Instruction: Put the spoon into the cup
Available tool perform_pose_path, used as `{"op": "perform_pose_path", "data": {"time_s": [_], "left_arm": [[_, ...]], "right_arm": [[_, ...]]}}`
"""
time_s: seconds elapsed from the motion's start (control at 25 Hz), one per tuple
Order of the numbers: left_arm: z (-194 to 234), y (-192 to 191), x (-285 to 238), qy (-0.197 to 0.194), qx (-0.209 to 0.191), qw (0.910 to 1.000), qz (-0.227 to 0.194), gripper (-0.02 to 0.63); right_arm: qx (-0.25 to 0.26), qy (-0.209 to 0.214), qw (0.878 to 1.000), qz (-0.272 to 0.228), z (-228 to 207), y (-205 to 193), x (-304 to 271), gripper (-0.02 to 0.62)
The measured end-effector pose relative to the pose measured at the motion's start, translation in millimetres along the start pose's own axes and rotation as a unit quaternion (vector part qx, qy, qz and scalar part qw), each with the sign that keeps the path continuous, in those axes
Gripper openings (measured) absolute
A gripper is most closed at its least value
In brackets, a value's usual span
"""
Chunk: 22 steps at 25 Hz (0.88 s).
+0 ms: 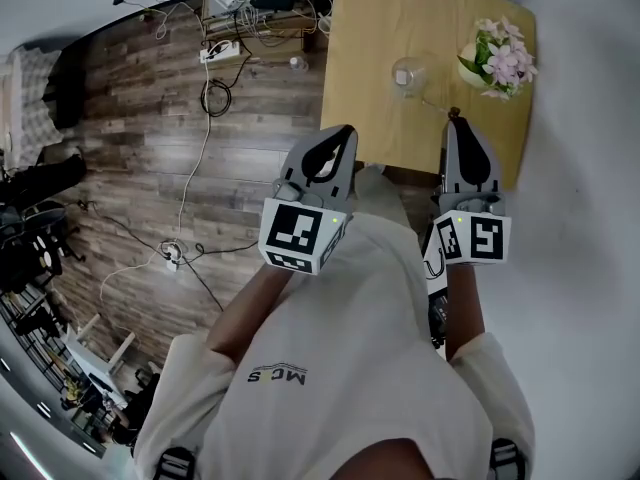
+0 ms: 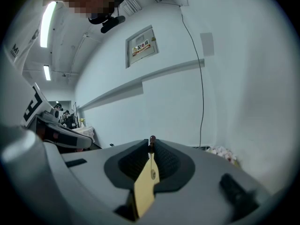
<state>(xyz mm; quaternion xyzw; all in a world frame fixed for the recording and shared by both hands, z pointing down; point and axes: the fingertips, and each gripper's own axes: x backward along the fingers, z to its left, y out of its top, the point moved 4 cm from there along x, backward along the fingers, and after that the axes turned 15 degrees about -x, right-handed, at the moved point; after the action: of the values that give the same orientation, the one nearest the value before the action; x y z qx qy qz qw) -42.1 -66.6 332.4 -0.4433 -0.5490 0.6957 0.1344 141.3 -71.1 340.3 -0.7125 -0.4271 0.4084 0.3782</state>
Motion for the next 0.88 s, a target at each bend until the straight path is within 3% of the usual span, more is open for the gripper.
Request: {"op": "perform_pose_path", "data": {"time_s": [0.36,0.76,0.88], "left_arm": [[-0.9,-12.0,-23.0,0.006,0.014,0.9997,0.019,0.011],[-9.8,-33.1,-46.6,0.002,0.003,0.9993,0.038,0.011],[-12.3,-39.2,-49.6,0.004,0.008,0.999,0.044,0.011]], "right_arm": [[-0.007,0.006,1.0,0.024,-21.7,-28.5,-33.6,0.055],[0.011,0.019,0.999,0.048,-45.1,-64.9,-64.7,0.055],[-0.009,0.011,0.998,0.06,-55.6,-76.0,-69.6,0.055]]}}
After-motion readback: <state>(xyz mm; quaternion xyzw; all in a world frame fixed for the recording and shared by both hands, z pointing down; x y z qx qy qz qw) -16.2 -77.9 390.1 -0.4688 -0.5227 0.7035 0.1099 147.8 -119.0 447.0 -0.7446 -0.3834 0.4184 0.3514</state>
